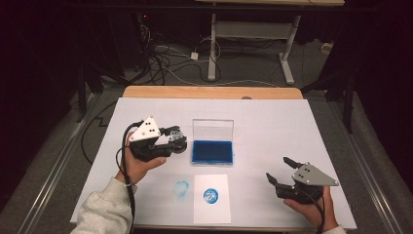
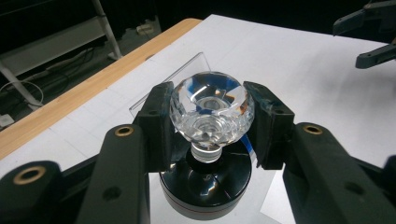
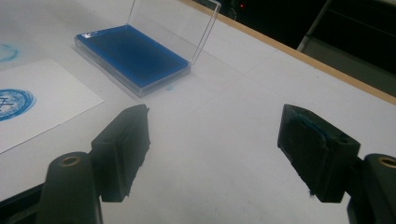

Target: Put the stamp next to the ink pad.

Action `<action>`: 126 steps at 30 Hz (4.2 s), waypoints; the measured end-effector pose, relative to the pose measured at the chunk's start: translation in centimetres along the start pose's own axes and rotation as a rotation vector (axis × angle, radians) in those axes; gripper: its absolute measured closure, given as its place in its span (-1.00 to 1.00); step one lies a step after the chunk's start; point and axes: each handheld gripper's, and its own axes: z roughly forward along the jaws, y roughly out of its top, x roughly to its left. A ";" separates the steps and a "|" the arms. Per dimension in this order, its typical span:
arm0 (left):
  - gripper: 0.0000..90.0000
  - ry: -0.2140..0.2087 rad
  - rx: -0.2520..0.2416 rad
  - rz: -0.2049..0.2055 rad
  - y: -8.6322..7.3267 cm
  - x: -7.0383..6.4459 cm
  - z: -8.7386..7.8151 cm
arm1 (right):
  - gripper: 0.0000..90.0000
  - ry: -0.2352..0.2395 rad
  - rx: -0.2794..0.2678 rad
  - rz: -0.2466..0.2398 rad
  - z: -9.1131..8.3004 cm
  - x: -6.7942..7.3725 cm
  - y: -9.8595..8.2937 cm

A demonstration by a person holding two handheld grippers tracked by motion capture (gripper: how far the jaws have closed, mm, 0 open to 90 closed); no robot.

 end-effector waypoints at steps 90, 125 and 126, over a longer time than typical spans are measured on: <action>-0.10 0.087 0.244 -0.050 -5.1 3.3 6.9 | -0.40 0.044 0.089 -0.055 0.8 0.8 -0.8; -0.63 0.138 0.093 0.037 -2.6 1.3 3.8 | -0.41 0.050 0.080 -0.067 0.7 1.1 -0.6; -0.63 0.140 0.093 0.041 -2.6 1.2 3.7 | -0.40 0.048 0.080 -0.069 0.7 1.1 -0.6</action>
